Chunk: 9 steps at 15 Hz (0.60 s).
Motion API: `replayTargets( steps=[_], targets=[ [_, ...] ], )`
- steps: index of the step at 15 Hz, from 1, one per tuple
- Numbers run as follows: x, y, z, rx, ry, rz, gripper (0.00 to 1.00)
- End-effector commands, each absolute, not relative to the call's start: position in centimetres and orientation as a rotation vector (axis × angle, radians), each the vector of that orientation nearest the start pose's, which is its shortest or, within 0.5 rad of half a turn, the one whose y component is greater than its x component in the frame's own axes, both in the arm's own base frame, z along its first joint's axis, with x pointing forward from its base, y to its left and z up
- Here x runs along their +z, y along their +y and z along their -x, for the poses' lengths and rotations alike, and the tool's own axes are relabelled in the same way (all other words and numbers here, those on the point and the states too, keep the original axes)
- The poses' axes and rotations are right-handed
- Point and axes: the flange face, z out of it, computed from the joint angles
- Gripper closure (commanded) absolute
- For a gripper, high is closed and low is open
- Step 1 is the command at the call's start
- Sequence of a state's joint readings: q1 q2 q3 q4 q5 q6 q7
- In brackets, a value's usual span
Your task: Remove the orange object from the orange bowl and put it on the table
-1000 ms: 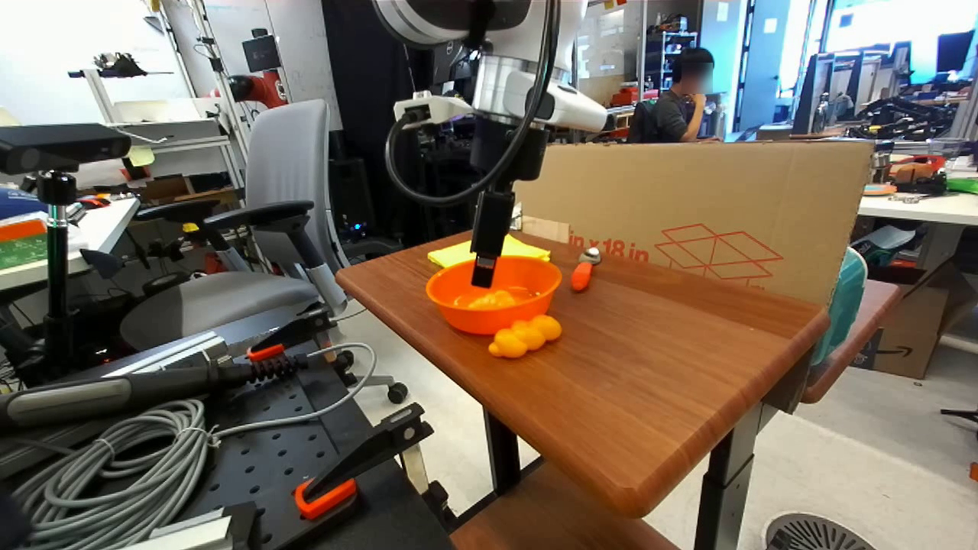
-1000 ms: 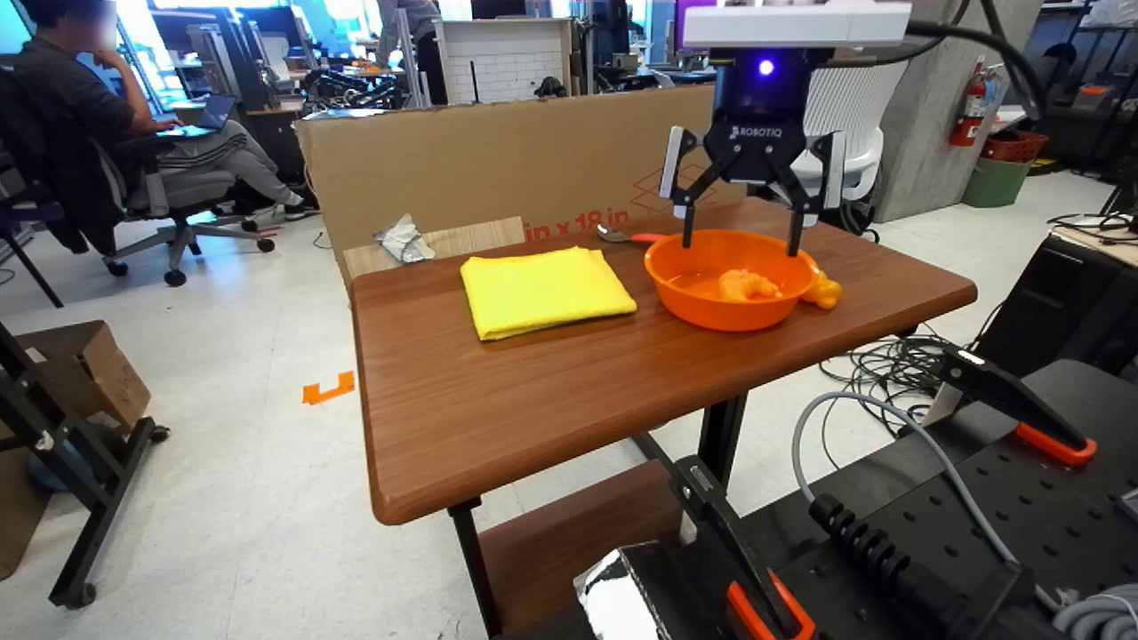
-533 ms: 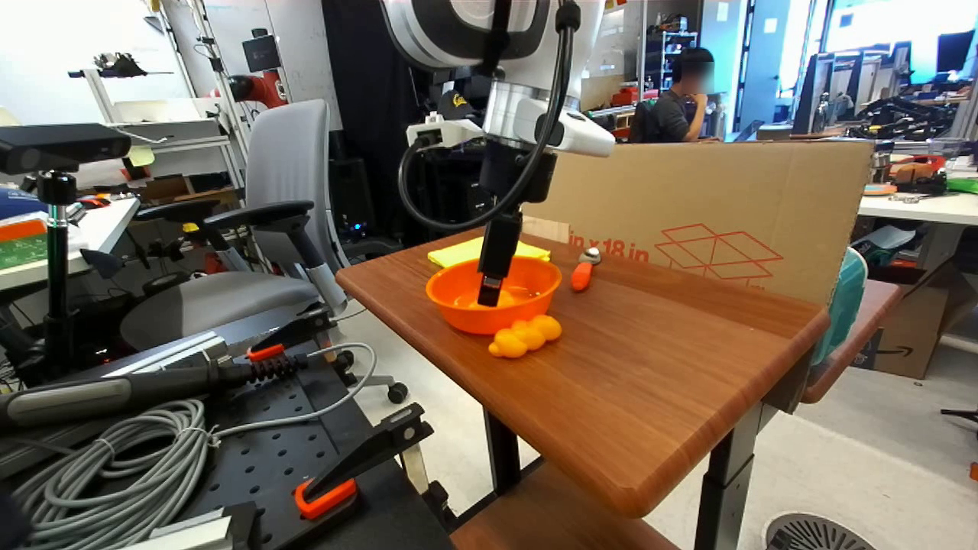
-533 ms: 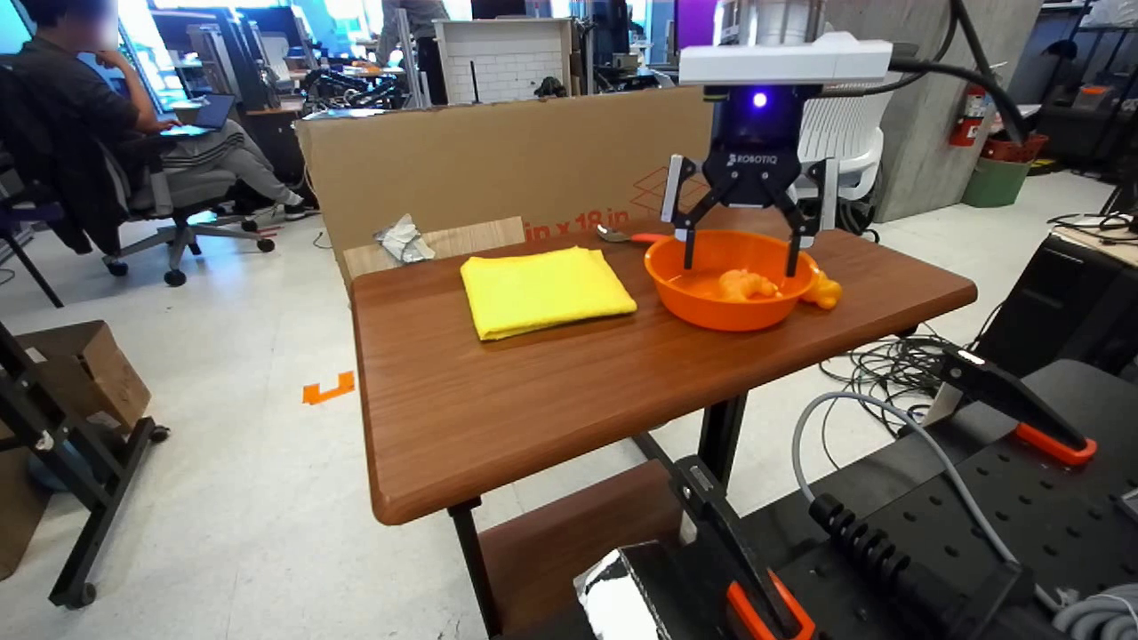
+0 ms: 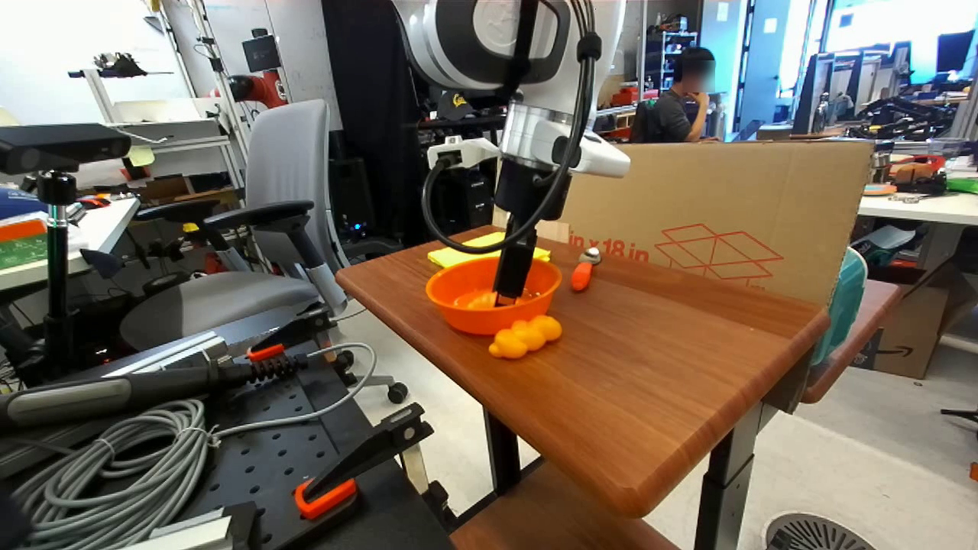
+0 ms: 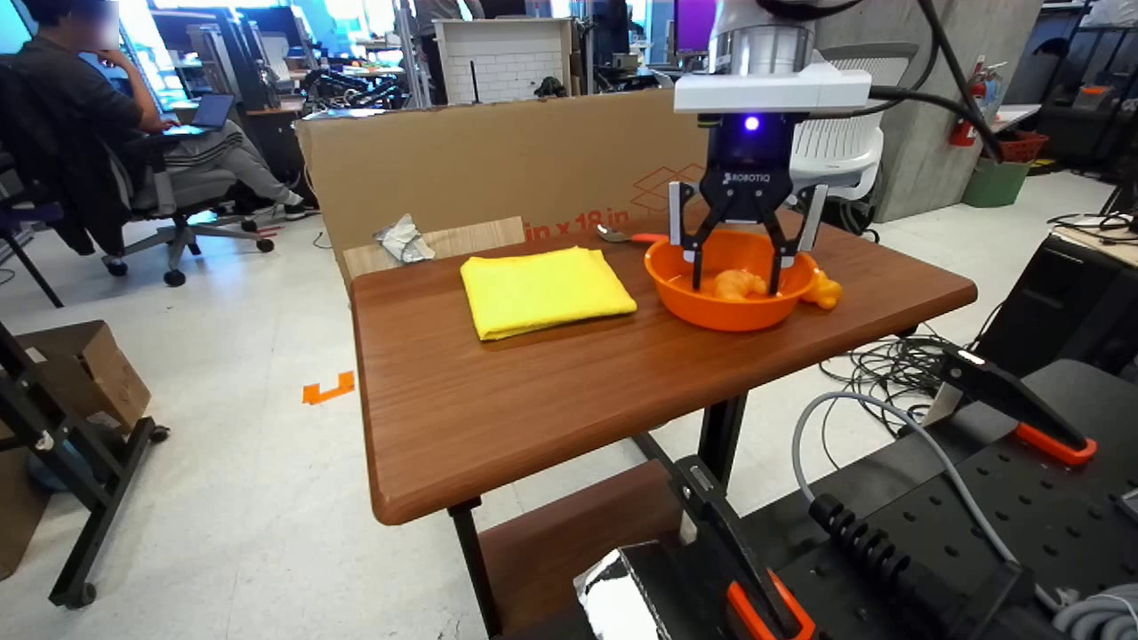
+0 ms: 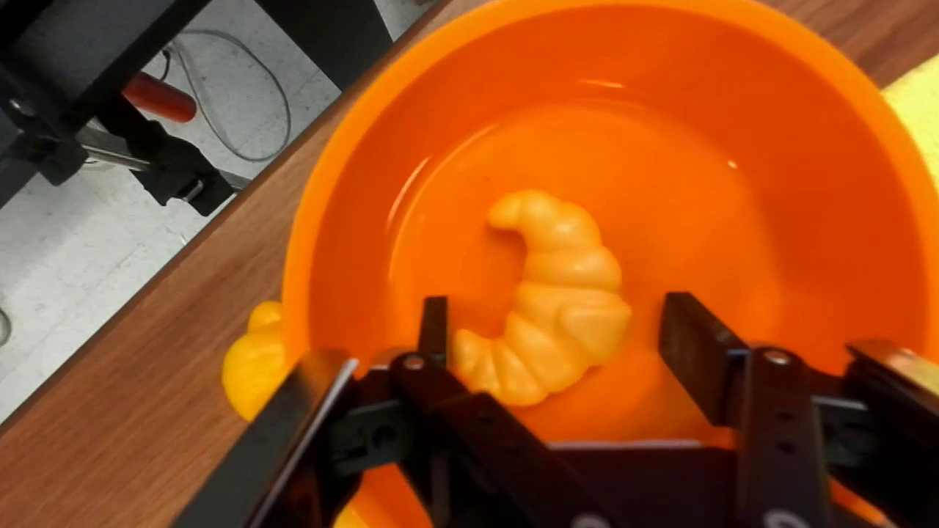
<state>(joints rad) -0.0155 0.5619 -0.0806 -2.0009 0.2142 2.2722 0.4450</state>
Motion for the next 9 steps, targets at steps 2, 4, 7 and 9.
replayTargets(
  steps=[2, 4, 7, 9],
  targets=[
    [15.4, -5.0, -58.1, 0.473, 1.048, 2.912, 0.65],
    [15.6, -4.8, -58.2, 0.467, 1.039, 2.917, 0.80],
    [16.0, -4.5, -58.2, 0.457, 1.020, 2.927, 0.89],
    [16.4, -4.4, -58.3, 0.453, 1.012, 2.928, 0.89]
  ],
)
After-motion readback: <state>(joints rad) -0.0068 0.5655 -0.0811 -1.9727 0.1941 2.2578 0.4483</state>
